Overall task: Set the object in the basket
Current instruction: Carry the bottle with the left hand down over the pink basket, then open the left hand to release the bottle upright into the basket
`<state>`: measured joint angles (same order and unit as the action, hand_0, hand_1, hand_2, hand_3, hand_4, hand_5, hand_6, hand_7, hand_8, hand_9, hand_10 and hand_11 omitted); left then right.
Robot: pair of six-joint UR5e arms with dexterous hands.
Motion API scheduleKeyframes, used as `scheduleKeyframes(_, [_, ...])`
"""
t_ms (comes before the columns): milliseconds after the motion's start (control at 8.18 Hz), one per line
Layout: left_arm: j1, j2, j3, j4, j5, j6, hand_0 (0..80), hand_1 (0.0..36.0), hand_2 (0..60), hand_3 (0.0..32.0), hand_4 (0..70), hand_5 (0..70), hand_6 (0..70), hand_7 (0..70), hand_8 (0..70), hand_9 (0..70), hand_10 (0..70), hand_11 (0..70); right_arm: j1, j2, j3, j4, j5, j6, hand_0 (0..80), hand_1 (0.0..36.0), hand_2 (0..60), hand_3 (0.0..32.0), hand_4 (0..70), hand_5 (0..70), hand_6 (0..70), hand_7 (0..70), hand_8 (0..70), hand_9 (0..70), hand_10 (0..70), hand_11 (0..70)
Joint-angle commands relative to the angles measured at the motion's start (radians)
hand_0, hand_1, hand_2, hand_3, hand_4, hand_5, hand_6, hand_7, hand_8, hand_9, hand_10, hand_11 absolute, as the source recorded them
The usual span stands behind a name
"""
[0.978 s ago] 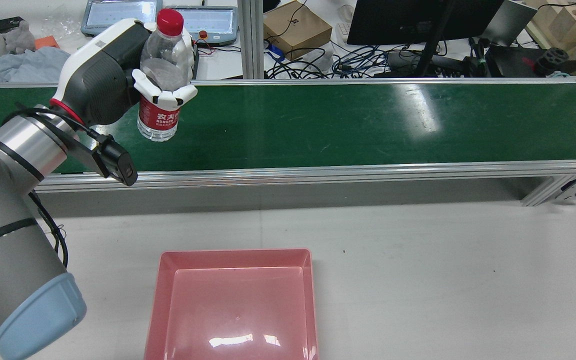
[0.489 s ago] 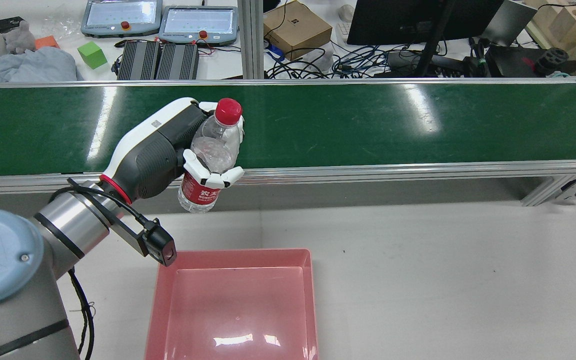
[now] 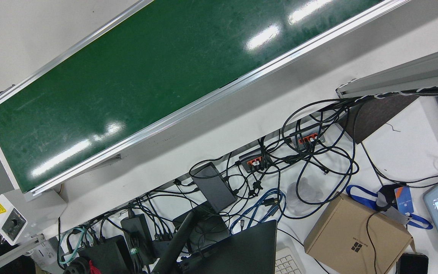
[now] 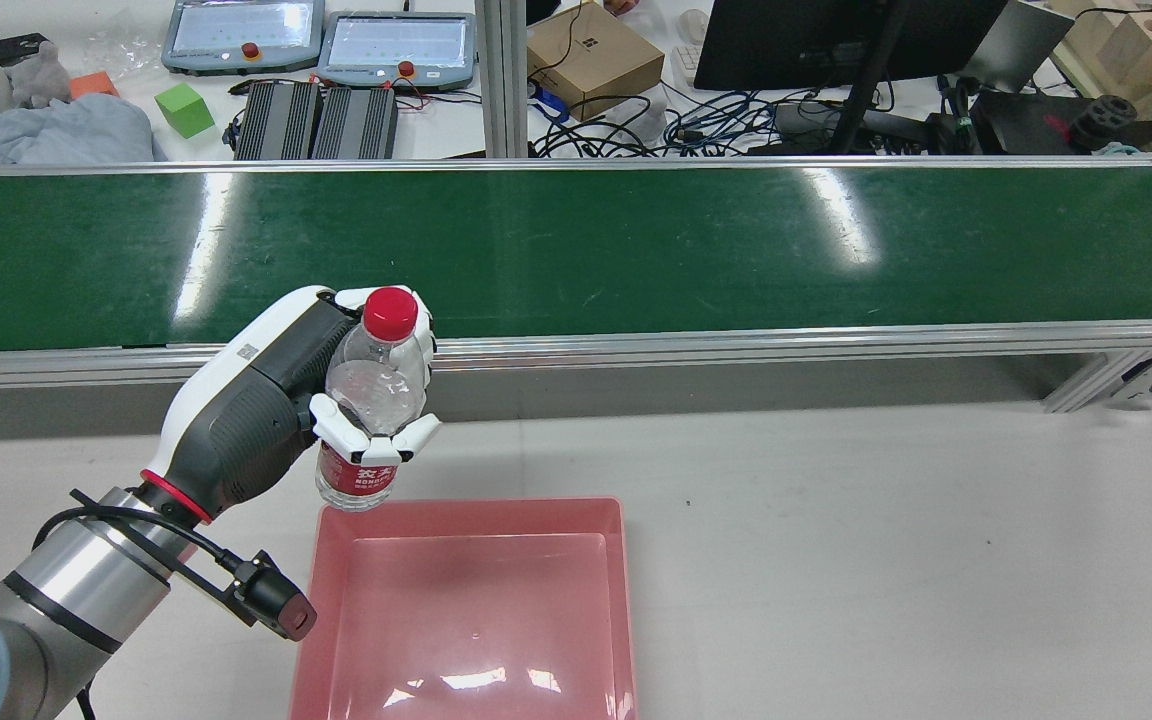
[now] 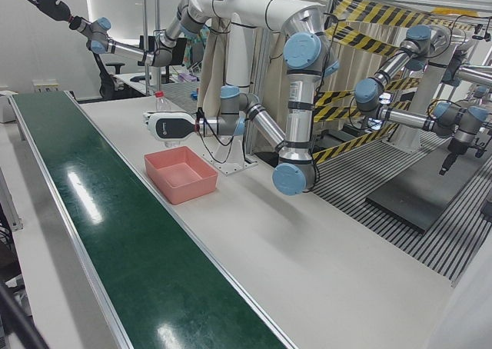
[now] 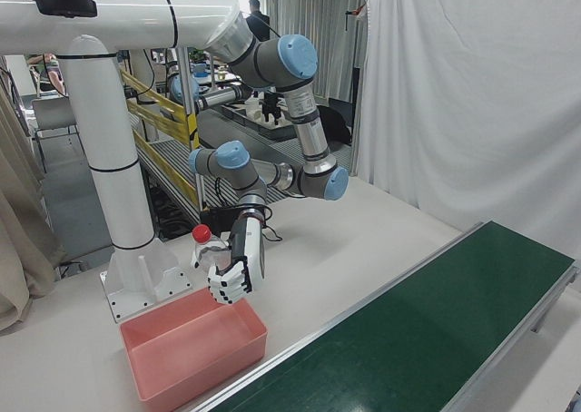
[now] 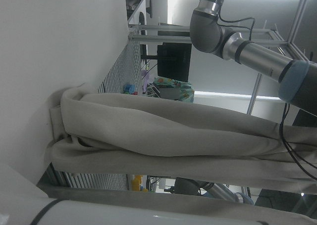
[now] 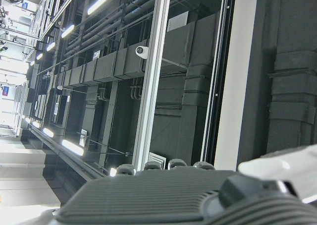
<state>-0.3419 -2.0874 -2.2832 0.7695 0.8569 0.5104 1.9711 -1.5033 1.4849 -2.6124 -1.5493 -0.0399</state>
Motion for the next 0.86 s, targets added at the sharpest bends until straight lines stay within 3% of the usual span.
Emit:
scheduleKeyframes(0, [0.014, 0.05, -0.025, -0.003, -0.021, 0.002, 57.7, 7.4, 0.0, 0.0, 30.0, 65.0, 66.6, 69.3, 70.0, 70.0, 69.2, 70.0, 0.0, 0.0, 0.0, 0.0, 0.0, 0.0, 0.0, 0.0, 0.0, 0.0, 0.0, 0.0, 0.0, 0.0, 0.0, 0.0, 0.0, 0.0])
scheduleKeyframes(122, [0.015, 0.05, -0.025, -0.004, -0.021, 0.002, 49.8, 0.4, 0.0, 0.0, 23.7, 56.1, 51.8, 61.1, 64.9, 70.0, 59.8, 70.0, 0.0, 0.0, 0.0, 0.0, 0.0, 0.0, 0.0, 0.0, 0.0, 0.0, 0.0, 0.0, 0.0, 0.0, 0.0, 0.0, 0.0, 0.0])
scheduleKeyframes(245, [0.014, 0.052, -0.027, -0.006, -0.018, -0.001, 44.5, 0.0, 0.0, 0.0, 17.7, 43.5, 36.8, 48.8, 51.2, 65.6, 49.3, 69.2, 0.0, 0.0, 0.0, 0.0, 0.0, 0.0, 0.0, 0.0, 0.0, 0.0, 0.0, 0.0, 0.0, 0.0, 0.0, 0.0, 0.0, 0.0])
scheduleKeyframes(367, [0.014, 0.059, -0.051, -0.006, -0.016, -0.003, 35.3, 0.0, 0.0, 0.0, 15.8, 41.3, 25.3, 35.1, 39.4, 49.8, 39.2, 54.5, 0.0, 0.0, 0.0, 0.0, 0.0, 0.0, 0.0, 0.0, 0.0, 0.0, 0.0, 0.0, 0.0, 0.0, 0.0, 0.0, 0.0, 0.0])
scheduleKeyframes(489, [0.015, 0.076, -0.091, -0.003, -0.015, -0.001, 31.0, 0.0, 0.0, 0.0, 15.5, 39.2, 20.1, 28.6, 32.3, 41.1, 33.5, 47.0, 0.0, 0.0, 0.0, 0.0, 0.0, 0.0, 0.0, 0.0, 0.0, 0.0, 0.0, 0.0, 0.0, 0.0, 0.0, 0.0, 0.0, 0.0])
scheduleKeyframes(612, [0.017, 0.081, -0.108, 0.01, -0.015, -0.001, 33.7, 0.0, 0.0, 0.0, 12.2, 34.7, 15.0, 18.0, 22.3, 26.4, 28.7, 40.8, 0.0, 0.0, 0.0, 0.0, 0.0, 0.0, 0.0, 0.0, 0.0, 0.0, 0.0, 0.0, 0.0, 0.0, 0.0, 0.0, 0.0, 0.0])
scheduleKeyframes(734, [0.018, 0.079, -0.125, 0.026, -0.015, -0.001, 32.4, 0.0, 0.0, 0.0, 10.2, 32.2, 12.6, 12.6, 17.2, 20.3, 26.0, 37.1, 0.0, 0.0, 0.0, 0.0, 0.0, 0.0, 0.0, 0.0, 0.0, 0.0, 0.0, 0.0, 0.0, 0.0, 0.0, 0.0, 0.0, 0.0])
